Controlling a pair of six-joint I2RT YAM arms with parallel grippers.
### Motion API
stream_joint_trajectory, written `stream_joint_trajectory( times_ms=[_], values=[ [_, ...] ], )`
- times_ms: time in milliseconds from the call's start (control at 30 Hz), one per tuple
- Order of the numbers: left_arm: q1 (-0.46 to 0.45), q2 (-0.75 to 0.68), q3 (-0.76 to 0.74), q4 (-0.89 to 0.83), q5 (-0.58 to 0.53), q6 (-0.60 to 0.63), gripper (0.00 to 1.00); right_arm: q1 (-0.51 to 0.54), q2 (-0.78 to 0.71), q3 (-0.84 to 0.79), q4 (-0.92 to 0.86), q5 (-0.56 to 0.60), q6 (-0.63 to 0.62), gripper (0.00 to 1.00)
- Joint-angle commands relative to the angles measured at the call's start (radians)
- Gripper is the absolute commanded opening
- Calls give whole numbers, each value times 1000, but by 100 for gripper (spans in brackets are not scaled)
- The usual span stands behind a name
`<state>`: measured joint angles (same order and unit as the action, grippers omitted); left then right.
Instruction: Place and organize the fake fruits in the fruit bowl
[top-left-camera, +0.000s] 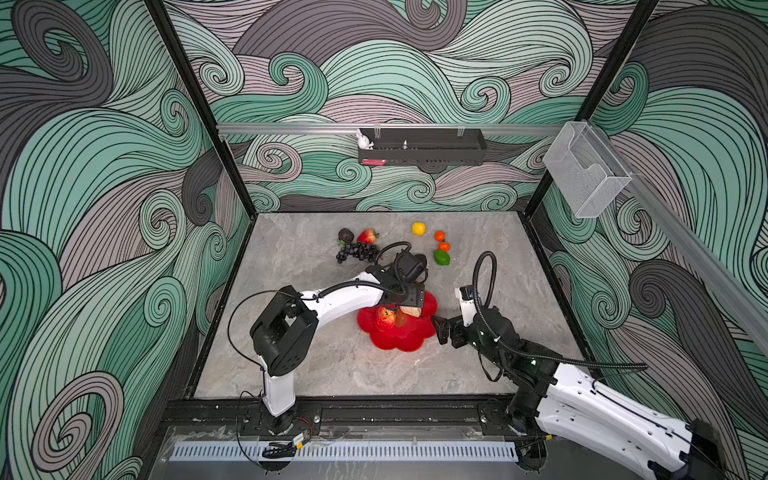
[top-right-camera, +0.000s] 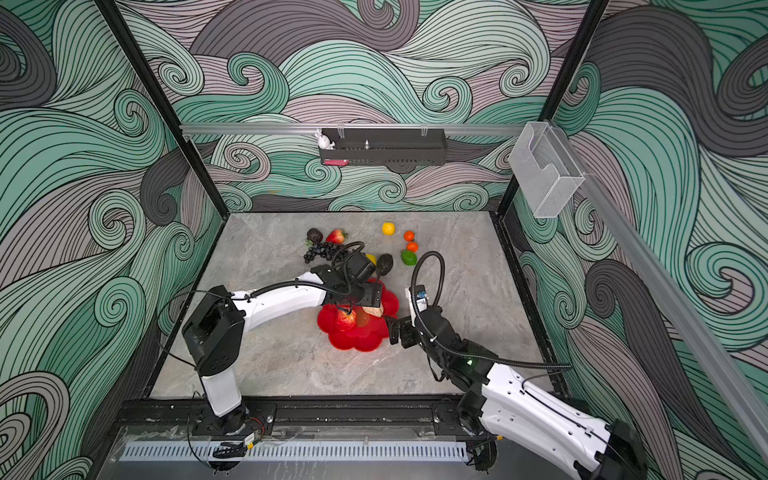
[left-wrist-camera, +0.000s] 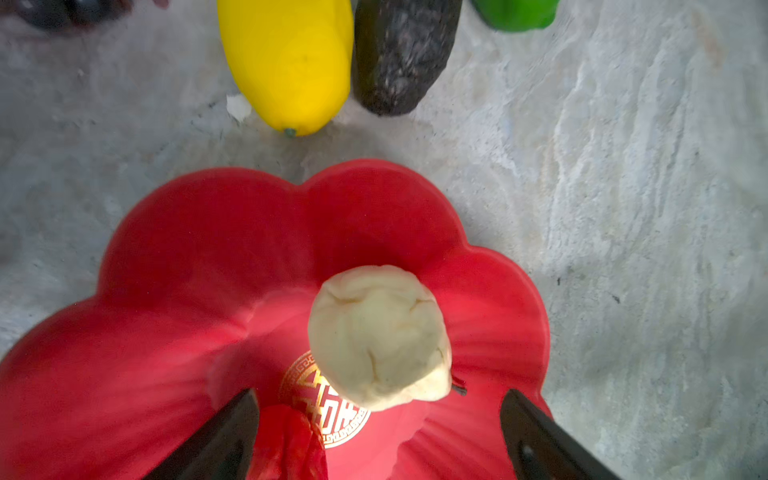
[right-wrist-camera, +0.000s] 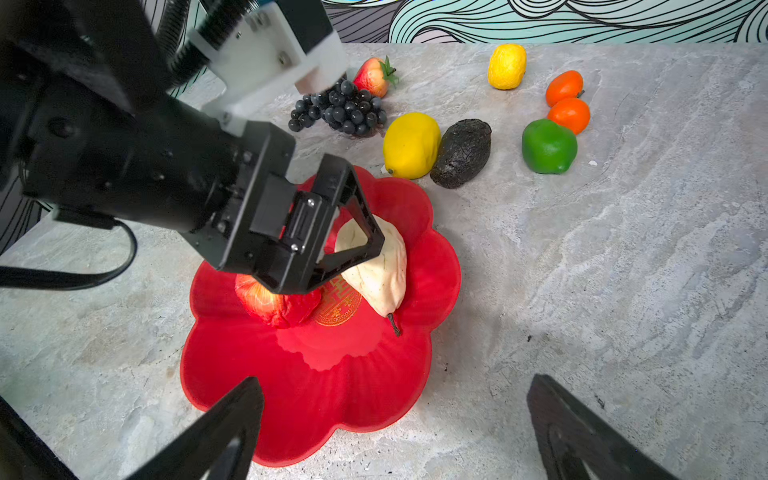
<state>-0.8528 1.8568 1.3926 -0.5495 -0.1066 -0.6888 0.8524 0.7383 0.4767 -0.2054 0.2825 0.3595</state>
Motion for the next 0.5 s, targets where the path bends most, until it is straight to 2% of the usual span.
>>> stream_joint_trajectory(
  times_ms=[0, 467],
  values=[
    [1, 39, 62, -101, 68, -46, 92, -6, -4, 18, -22, 23, 24, 100],
    [25, 201, 196, -156, 88, -81, 84, -6, -17, -4, -15, -2, 49, 100]
  ],
)
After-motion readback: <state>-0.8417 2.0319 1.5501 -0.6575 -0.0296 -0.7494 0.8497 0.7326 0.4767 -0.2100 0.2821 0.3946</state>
